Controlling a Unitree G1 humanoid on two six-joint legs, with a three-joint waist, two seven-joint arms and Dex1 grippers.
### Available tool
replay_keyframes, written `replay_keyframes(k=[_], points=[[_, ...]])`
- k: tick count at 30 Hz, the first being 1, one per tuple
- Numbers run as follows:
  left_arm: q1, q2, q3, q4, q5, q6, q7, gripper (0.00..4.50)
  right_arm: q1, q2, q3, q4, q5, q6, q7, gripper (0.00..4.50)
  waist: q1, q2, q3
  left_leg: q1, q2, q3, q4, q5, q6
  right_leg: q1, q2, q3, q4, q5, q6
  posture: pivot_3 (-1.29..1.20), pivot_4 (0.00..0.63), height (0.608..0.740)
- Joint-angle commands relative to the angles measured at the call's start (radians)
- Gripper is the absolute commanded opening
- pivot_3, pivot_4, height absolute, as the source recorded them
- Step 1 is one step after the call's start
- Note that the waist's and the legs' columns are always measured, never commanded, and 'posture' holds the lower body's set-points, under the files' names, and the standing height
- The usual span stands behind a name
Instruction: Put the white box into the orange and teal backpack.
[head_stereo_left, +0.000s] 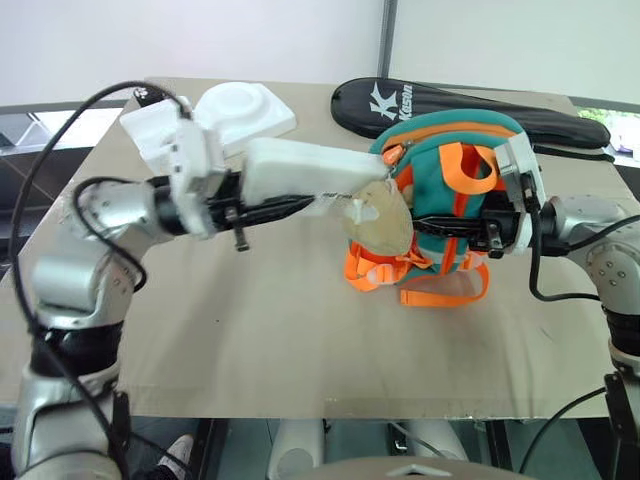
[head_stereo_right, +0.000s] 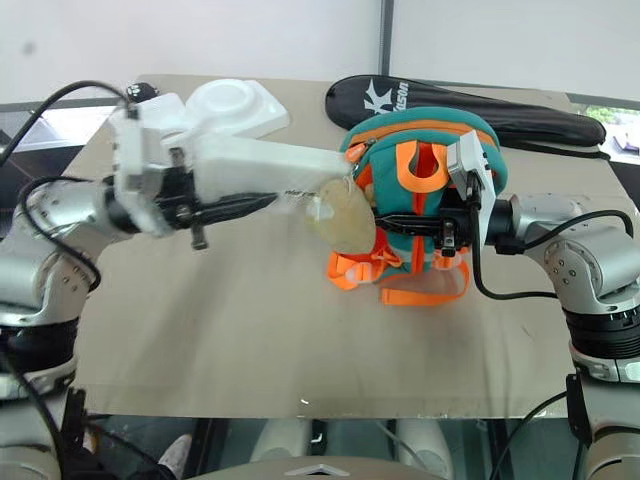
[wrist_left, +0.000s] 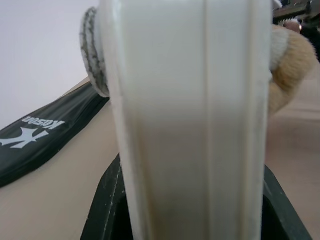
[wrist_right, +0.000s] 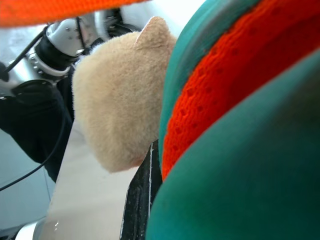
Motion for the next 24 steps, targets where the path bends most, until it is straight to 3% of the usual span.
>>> replay_keyframes(k=[1,4,7,9,10,15,17,21,24], points=[[-0.125,-0.059,-0.147,0.012,0.080,0.056,0.019,1.10,-0.008,0.012,-0.009,-0.052,0.019,-0.014,-0.002,0.06,-0.002,0.000,0.000,0.000,0.000,0.000,0.001,0.000,0.000,0.000,0.000,0.000,0.000,0.000,0.000,0.00,0.150,0.740],[-0.222,-0.173,-0.280,0.101,0.186,0.098,0.078,1.10,0.019,0.027,-0.012,-0.069,0.014,-0.022,-0.019,0.06,0.002,0.000,0.000,0.000,0.000,-0.001,0.002,0.000,0.000,0.001,0.001,0.000,0.000,0.000,0.000,0.00,0.150,0.740],[-0.274,-0.295,-0.363,0.219,0.293,0.029,0.123,1.10,0.048,0.038,-0.020,-0.088,0.007,-0.029,-0.043,0.06,-0.001,0.000,0.000,0.000,0.000,-0.001,0.003,0.000,0.000,0.002,0.001,0.001,0.000,0.000,0.000,0.00,0.150,0.740],[-0.280,-0.349,-0.366,0.298,0.309,0.044,0.137,2.16,0.062,0.046,-0.031,-0.096,0.003,-0.026,-0.081,0.00,-0.006,0.000,0.000,0.000,0.000,-0.001,0.003,0.000,0.000,0.002,0.001,0.002,0.000,0.000,0.000,0.00,0.150,0.740],[-0.275,-0.353,-0.348,0.301,0.300,0.053,0.133,2.45,0.069,0.046,-0.038,-0.102,0.007,-0.021,-0.094,0.00,-0.011,0.000,0.000,0.000,0.000,-0.001,0.003,0.000,0.000,0.001,0.002,0.002,0.001,0.000,0.001,0.00,0.150,0.740],[-0.193,-0.239,-0.017,0.151,-0.073,0.414,0.082,4.31,0.089,0.030,-0.051,-0.104,-0.001,-0.016,-0.138,0.00,-0.043,0.001,0.001,0.000,0.001,-0.004,0.001,0.000,0.000,-0.001,0.004,0.003,0.002,0.000,0.000,0.00,0.150,0.740],[-0.155,-0.161,0.132,0.129,-0.257,0.616,0.079,4.31,0.090,0.028,-0.049,-0.102,-0.005,-0.018,-0.150,0.00,-0.049,0.001,0.001,0.000,0.001,-0.006,0.001,0.000,0.000,-0.001,0.005,0.003,0.002,0.000,0.000,0.00,0.150,0.740],[-0.107,-0.066,0.310,0.120,-0.522,0.904,0.121,4.31,0.089,0.026,-0.043,-0.100,-0.005,-0.020,-0.160,0.00,-0.049,0.001,0.001,0.000,0.001,-0.008,0.001,0.000,0.000,0.000,0.004,0.001,0.002,0.000,0.001,0.00,0.150,0.740],[-0.058,-0.087,0.376,0.133,-0.756,1.090,0.231,4.31,0.081,0.030,-0.034,-0.098,-0.005,-0.017,-0.168,0.00,-0.038,0.001,0.001,0.001,-0.001,-0.008,0.003,0.000,0.000,0.003,0.000,-0.002,0.002,0.000,0.001,0.00,0.150,0.740]])
